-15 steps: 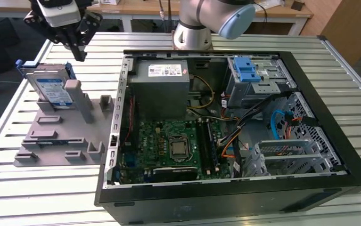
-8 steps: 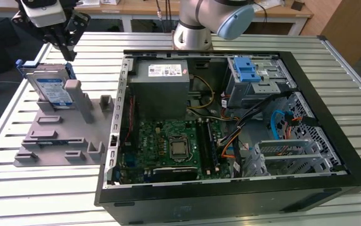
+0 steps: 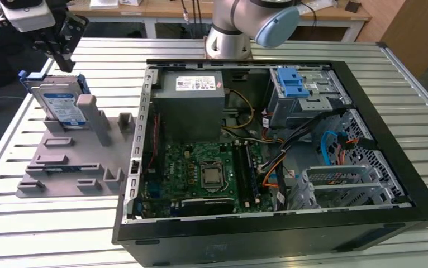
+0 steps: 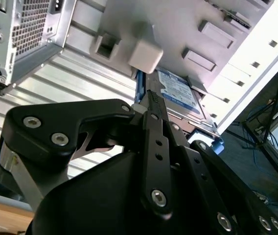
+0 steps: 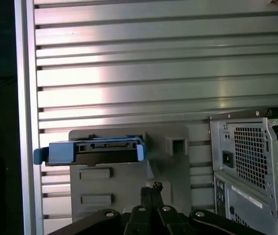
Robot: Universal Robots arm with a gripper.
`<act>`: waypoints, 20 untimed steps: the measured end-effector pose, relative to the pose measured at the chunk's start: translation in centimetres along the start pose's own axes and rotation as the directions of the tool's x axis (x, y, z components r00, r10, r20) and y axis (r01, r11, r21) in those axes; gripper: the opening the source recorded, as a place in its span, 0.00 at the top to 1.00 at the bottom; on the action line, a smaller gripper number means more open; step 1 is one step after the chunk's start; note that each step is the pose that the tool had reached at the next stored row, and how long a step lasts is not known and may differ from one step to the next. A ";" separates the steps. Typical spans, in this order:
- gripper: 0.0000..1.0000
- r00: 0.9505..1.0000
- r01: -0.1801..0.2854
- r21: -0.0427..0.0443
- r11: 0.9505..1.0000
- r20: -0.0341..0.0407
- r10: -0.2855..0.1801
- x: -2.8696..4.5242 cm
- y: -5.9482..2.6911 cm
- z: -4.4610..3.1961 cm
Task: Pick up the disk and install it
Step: 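Reach for the disk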
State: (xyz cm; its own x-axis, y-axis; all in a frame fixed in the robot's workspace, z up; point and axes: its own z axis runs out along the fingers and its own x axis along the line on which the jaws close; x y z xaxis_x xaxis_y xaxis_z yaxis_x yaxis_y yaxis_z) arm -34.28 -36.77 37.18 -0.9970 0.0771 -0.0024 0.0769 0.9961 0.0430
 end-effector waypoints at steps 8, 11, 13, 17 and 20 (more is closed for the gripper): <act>0.89 1.000 0.000 0.000 1.000 -0.001 0.000 2.91 0.28 0.31; 0.89 1.000 0.000 0.000 1.000 -0.001 0.000 4.04 0.48 0.51; 0.89 1.000 0.000 0.000 1.000 -0.001 0.000 4.79 0.64 0.67; 0.89 1.000 0.000 0.000 1.000 -0.001 0.000 6.07 0.88 0.87; 0.89 1.000 0.000 0.000 1.000 -0.001 0.000 6.73 0.95 0.95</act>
State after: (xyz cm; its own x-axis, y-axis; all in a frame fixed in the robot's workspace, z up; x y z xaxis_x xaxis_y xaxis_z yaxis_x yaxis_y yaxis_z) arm -40.91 -35.26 36.26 -0.9970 0.0771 -0.0014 0.0770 0.9961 0.0429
